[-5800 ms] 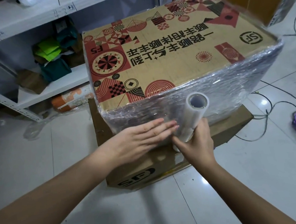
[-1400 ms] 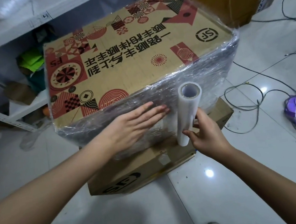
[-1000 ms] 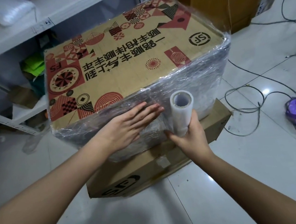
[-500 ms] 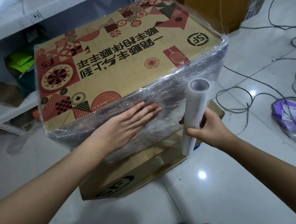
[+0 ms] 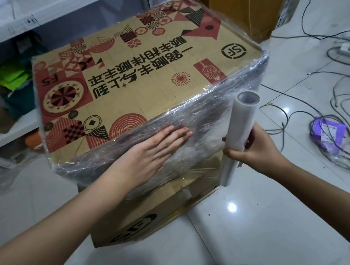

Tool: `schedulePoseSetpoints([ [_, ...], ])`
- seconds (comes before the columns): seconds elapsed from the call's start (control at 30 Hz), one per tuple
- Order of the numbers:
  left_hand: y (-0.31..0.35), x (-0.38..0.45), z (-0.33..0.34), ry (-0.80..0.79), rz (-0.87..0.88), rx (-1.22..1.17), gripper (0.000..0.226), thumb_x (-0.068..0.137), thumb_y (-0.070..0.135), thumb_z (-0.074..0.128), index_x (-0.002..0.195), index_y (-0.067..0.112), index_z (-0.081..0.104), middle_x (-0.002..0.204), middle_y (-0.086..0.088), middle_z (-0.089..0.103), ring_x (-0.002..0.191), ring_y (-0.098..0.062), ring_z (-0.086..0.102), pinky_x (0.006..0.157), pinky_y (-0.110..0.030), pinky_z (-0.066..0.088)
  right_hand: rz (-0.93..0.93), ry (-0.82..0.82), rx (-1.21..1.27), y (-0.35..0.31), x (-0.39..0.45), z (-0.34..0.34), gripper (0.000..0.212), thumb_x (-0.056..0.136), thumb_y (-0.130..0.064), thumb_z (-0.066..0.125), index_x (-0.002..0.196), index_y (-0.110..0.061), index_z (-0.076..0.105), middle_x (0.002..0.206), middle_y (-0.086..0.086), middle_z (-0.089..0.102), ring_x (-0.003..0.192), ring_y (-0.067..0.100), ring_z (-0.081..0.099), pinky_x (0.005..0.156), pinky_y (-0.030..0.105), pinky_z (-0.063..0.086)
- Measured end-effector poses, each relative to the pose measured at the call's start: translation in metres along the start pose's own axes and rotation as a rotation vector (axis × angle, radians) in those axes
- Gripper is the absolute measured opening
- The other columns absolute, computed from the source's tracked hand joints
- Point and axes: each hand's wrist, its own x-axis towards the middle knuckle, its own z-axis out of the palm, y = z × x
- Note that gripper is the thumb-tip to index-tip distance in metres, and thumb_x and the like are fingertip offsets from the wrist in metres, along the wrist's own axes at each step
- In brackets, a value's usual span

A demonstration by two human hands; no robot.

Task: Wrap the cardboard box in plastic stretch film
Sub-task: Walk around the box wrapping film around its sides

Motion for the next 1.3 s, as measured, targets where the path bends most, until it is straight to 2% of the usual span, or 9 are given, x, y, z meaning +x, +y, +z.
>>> schedulePoseSetpoints([
  [0.2,0.001,-0.001,-0.002,-0.016,-0.009,-0.052,0.075,0.095,0.035,0.022,0.141,-0.01,-0.016,0.148,-0.027,-0.025,0.135,-0.042,-0.026,0.108,-0.053,-0.022,0.035,-0.076,-0.117,-0.002,0.004,-0.018,0.038,0.073,0.013,0.063,0.107,-0.002,0.058,0.105,0.007,0.067,0.092,0.009,0.063,0.075,0.019,0.049],
  [0.33,0.015,0.002,-0.019,-0.029,0.002,-0.013,0.077,0.09,0.024,0.03,0.138,-0.017,-0.014,0.146,-0.036,-0.019,0.132,-0.053,-0.021,0.105,-0.062,-0.019,0.078,-0.066,-0.065,-0.006,0.007,-0.019,0.033,0.072,0.021,0.057,0.101,0.003,0.056,0.102,0.022,0.064,0.081,0.007,0.062,0.065,0.017,0.05],
  [0.43,0.019,0.014,-0.025,0.054,-0.001,-0.014,0.078,0.089,0.024,0.041,0.143,-0.013,-0.004,0.148,-0.035,-0.009,0.135,-0.049,-0.011,0.108,-0.059,-0.013,0.085,-0.039,-0.067,-0.007,0.007,-0.018,0.03,0.07,0.019,0.058,0.095,0.003,0.054,0.098,0.025,0.062,0.069,0.005,0.06,0.058,0.016,0.048],
  [0.7,-0.011,0.026,-0.007,0.013,-0.133,0.006,0.071,0.096,0.039,0.015,0.144,-0.008,-0.008,0.15,-0.027,-0.018,0.137,-0.038,-0.017,0.112,-0.048,-0.014,0.115,-0.047,0.0,-0.01,0.009,-0.016,0.037,0.071,0.011,0.06,0.105,-0.003,0.057,0.103,0.008,0.067,0.094,0.015,0.064,0.081,0.034,0.053],
  [0.83,-0.004,0.03,-0.011,0.033,-0.188,-0.012,0.073,0.095,0.04,0.02,0.146,-0.008,-0.001,0.152,-0.027,-0.009,0.14,-0.038,-0.008,0.115,-0.048,-0.006,0.086,-0.079,-0.035,-0.016,0.016,-0.019,0.045,0.058,-0.01,0.058,0.101,0.001,0.057,0.098,0.01,0.067,0.091,0.015,0.065,0.076,0.031,0.053],
  [0.93,0.0,0.038,-0.018,0.082,-0.193,-0.07,0.071,0.094,0.029,0.037,0.145,-0.01,0.005,0.152,-0.029,-0.003,0.14,-0.042,-0.002,0.115,-0.051,-0.002,0.079,-0.038,0.003,-0.016,0.019,-0.019,0.049,0.056,-0.006,0.056,0.103,0.006,0.055,0.094,0.016,0.065,0.081,0.007,0.066,0.067,0.02,0.051],
  [1.0,0.012,0.042,-0.02,0.096,-0.055,-0.073,0.074,0.091,0.017,0.042,0.143,-0.012,-0.001,0.152,-0.028,-0.007,0.139,-0.042,-0.008,0.114,-0.051,-0.006,0.073,-0.011,0.036,-0.013,0.018,-0.018,0.051,0.055,-0.003,0.055,0.105,0.007,0.054,0.093,0.019,0.063,0.076,0.001,0.065,0.062,0.013,0.049],
  [1.1,0.031,0.054,-0.02,0.032,0.13,0.004,0.065,0.095,0.017,0.019,0.138,-0.015,-0.018,0.149,-0.024,-0.02,0.135,-0.036,-0.02,0.111,-0.047,-0.012,0.07,0.029,0.045,-0.007,0.016,-0.018,0.049,0.055,-0.006,0.058,0.103,0.002,0.053,0.093,0.018,0.064,0.077,0.003,0.066,0.061,0.015,0.05],
  [1.3,0.033,0.063,0.008,-0.039,0.024,0.015,0.071,0.095,0.029,0.016,0.137,-0.014,-0.022,0.145,-0.029,-0.028,0.135,-0.04,-0.022,0.111,-0.048,-0.015,-0.002,0.045,0.075,-0.011,0.017,-0.017,0.037,0.059,-0.002,0.057,0.087,-0.024,0.05,0.087,0.015,0.062,0.081,0.018,0.069,0.063,0.029,0.056],
])
